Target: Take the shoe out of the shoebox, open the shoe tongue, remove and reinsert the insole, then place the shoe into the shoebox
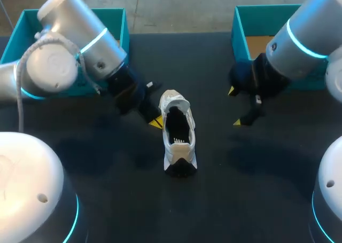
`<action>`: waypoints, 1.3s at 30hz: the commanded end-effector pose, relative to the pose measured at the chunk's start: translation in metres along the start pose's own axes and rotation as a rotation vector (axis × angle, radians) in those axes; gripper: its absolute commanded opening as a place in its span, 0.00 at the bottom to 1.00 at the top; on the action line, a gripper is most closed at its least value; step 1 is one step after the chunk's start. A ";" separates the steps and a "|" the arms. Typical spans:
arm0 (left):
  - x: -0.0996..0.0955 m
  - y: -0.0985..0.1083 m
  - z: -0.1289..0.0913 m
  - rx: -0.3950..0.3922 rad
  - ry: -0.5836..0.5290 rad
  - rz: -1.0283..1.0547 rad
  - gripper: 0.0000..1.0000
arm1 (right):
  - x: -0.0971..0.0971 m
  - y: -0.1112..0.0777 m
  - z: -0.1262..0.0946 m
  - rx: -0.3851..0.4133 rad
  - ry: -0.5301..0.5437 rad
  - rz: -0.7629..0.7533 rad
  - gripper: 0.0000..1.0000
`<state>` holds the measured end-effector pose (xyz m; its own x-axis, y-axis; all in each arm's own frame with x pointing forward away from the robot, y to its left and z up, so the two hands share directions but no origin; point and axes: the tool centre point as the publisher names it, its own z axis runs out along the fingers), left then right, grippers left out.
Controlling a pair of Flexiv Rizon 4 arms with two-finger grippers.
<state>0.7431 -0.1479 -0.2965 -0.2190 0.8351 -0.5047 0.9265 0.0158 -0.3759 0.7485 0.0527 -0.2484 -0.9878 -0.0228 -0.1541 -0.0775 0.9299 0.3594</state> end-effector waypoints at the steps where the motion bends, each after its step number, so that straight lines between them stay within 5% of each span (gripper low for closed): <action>1: -0.007 0.005 -0.009 -0.001 0.093 0.016 0.00 | 0.003 -0.005 -0.033 0.012 0.015 -0.008 1.00; 16: -0.021 0.029 -0.021 -0.056 0.225 0.056 0.00 | -0.009 -0.008 -0.074 0.010 0.045 0.014 1.00; 29: -0.036 0.048 -0.024 -0.037 0.306 0.024 0.00 | -0.012 -0.009 -0.075 -0.039 0.086 0.028 1.00; 39: -0.045 0.060 -0.004 -0.110 0.372 0.073 0.00 | -0.012 -0.009 -0.075 -0.039 0.086 0.028 1.00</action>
<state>0.8092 -0.1724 -0.2888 -0.0656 0.9674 -0.2447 0.9602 -0.0055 -0.2792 0.7495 0.0162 -0.1806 -0.9973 -0.0301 -0.0664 -0.0542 0.9147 0.4005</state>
